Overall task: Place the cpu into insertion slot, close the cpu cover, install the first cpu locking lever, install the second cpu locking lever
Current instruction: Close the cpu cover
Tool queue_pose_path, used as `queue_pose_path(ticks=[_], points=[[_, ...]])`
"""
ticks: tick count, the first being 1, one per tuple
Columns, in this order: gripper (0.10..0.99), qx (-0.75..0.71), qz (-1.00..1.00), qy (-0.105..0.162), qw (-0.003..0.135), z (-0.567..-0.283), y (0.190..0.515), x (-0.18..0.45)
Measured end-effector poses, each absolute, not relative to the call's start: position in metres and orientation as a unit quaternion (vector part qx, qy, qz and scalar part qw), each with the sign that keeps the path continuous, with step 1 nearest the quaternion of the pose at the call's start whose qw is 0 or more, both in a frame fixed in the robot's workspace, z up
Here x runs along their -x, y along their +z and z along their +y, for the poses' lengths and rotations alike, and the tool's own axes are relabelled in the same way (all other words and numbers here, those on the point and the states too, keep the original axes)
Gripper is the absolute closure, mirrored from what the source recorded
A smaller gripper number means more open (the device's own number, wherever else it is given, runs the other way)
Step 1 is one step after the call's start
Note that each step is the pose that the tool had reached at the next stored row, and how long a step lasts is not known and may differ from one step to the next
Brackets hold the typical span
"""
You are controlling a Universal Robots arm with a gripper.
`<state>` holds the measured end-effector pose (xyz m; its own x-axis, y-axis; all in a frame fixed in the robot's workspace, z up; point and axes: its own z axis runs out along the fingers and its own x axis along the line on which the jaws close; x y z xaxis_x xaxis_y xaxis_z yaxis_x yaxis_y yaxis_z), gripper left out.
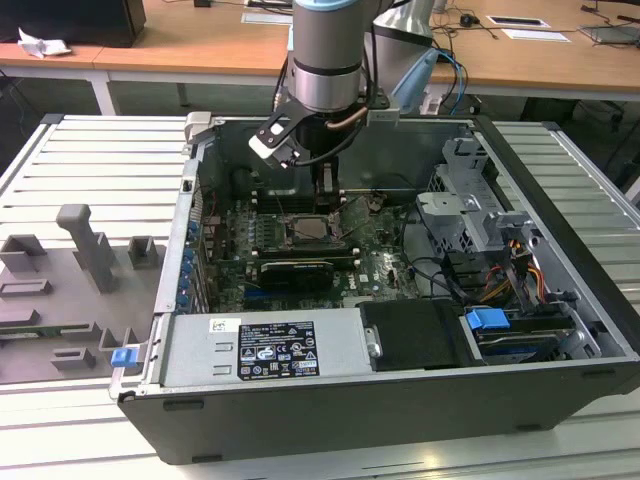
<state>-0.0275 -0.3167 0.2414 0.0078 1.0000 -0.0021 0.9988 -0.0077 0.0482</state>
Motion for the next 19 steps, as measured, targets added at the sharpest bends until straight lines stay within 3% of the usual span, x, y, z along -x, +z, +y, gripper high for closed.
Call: queue_pose_path(ticks=[19], points=[[0.98, -0.71, 0.704, 0.016, 0.018, -0.315, 0.259, 0.027]])
